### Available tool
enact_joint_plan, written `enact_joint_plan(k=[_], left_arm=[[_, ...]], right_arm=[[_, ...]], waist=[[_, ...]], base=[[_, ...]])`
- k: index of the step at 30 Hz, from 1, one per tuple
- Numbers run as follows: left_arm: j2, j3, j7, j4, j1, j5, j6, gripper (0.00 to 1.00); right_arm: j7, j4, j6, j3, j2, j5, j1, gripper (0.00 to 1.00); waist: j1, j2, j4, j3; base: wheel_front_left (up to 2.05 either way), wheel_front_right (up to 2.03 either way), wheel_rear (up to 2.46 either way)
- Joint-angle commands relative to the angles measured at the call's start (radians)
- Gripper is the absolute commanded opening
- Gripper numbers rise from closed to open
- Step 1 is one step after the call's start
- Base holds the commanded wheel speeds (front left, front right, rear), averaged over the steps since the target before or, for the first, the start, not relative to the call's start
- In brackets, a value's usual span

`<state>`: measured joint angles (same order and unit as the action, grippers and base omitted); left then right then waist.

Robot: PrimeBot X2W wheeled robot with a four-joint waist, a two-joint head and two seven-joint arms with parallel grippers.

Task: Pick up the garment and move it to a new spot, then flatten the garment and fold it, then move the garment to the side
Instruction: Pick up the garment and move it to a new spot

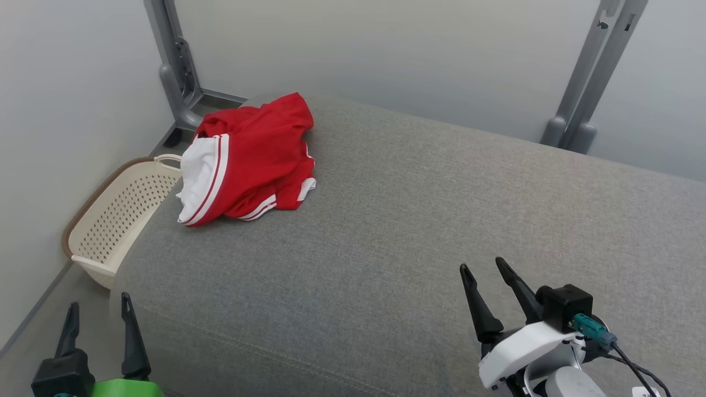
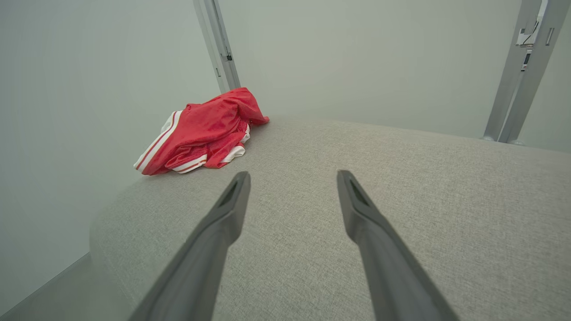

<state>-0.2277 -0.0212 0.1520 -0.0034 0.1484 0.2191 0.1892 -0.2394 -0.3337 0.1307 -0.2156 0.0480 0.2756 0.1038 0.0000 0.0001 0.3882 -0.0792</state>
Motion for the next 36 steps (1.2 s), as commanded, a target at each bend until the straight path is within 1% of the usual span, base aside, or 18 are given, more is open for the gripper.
enact_joint_plan(k=[1, 7, 12, 20, 27, 30, 33, 36], left_arm=[[-0.006, 0.003, 0.001, -0.004, 0.011, 0.001, 0.007, 1.0], [-0.01, 0.003, -0.005, -0.01, 0.02, 0.005, 0.016, 1.0], [-0.011, 0.003, -0.005, -0.016, 0.025, 0.007, 0.019, 1.0], [-0.03, 0.0, 0.0, -0.031, -0.034, 0.017, -0.002, 1.0], [-0.064, -0.002, -0.008, -0.049, -0.126, 0.02, -0.025, 1.0], [-0.087, -0.004, -0.017, -0.052, -0.186, 0.019, -0.044, 1.0], [-0.123, 0.009, -0.022, -0.044, -0.309, 0.037, -0.074, 1.0], [-0.141, 0.02, -0.02, -0.019, -0.383, 0.054, -0.091, 1.0]], right_arm=[[-0.005, -0.002, 0.0, -0.001, 0.004, 0.003, -0.004, 1.0], [-0.012, -0.005, 0.0, -0.011, 0.004, 0.001, -0.003, 1.0], [-0.012, -0.005, 0.0, -0.017, 0.004, 0.0, -0.004, 1.0], [-0.011, -0.007, 0.0, -0.023, 0.004, 0.007, 0.008, 1.0], [-0.005, -0.006, 0.0, -0.033, 0.004, 0.004, 0.021, 1.0], [-0.002, 0.001, 0.0, -0.033, 0.004, -0.007, 0.032, 1.0], [0.007, 0.021, 0.0, -0.026, 0.004, -0.026, 0.053, 1.0], [0.016, 0.035, 0.0, -0.027, 0.005, -0.039, 0.071, 1.0]], waist=[[0.0, -0.0001, 0.021, -0.005], [0.0, -0.0001, 0.04, -0.009], [0.0, -0.0001, 0.043, -0.008], [0.0, -0.0001, 0.019, 0.0], [0.0, -0.0001, -0.036, 0.018], [0.0, -0.0001, -0.064, 0.035], [0.0, -0.0001, -0.108, 0.08], [0.0, -0.0001, -0.134, 0.109]], base=[[0.0, 0.0, 0.0], [0.0, 0.0, 0.0], [0.0, 0.0, 0.0], [0.0, 0.0, 0.0], [0.0, 0.0, 0.0], [0.0, 0.0, 0.0], [0.0, 0.0, 0.0], [0.0, 0.0, 0.0]])
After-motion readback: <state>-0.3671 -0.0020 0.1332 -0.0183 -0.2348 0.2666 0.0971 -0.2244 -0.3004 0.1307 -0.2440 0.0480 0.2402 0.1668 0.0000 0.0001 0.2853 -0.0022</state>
